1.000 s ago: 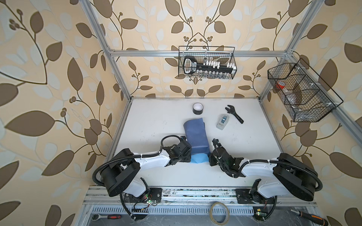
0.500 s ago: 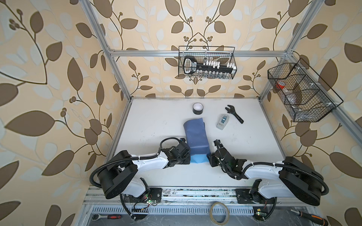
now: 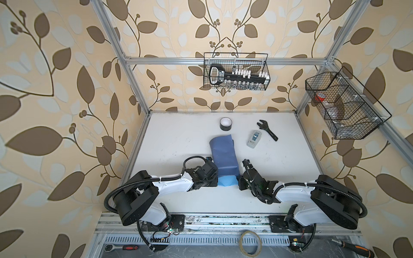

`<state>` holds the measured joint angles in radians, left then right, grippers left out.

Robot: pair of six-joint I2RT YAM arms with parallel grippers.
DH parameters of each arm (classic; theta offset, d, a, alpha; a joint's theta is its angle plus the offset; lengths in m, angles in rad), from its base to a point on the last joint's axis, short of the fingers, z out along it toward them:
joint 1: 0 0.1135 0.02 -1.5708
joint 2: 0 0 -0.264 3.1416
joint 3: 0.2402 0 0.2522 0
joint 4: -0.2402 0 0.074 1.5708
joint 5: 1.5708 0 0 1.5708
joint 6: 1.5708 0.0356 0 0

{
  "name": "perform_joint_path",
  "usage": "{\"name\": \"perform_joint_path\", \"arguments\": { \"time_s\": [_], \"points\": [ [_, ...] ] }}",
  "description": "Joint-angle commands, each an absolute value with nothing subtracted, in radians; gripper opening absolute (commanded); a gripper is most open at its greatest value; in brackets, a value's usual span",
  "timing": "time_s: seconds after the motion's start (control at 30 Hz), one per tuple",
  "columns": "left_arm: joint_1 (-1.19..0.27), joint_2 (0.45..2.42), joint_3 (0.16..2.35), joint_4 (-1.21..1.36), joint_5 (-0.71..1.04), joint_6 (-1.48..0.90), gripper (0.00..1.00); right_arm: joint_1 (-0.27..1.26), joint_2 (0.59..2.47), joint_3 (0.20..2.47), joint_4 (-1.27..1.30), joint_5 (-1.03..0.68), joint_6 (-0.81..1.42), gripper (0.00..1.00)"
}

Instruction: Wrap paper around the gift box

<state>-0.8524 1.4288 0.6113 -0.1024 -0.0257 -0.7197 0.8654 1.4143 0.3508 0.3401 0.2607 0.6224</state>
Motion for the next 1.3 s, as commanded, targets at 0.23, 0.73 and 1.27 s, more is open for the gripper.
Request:
{"name": "perform_joint_path", "arguments": {
  "time_s": [0.23,0.73,1.27],
  "points": [
    [-0.861,1.26,0.58,-0.147,-0.062,-0.672,0.63,0.852,1.233,0.312,0.211,0.199,0.584,0.48],
    [-0.847,1.218,0.806,-0.371,-0.191,-0.501,0.9,0.634,1.069,0.383,0.053,0.002,0.489,0.61],
    [-0.853,1.251,0.812,-0.127,-0.124,0.28,0.97,0.53,1.096,0.37,0.116,-0.1,0.491,0.63]
  ]
}}
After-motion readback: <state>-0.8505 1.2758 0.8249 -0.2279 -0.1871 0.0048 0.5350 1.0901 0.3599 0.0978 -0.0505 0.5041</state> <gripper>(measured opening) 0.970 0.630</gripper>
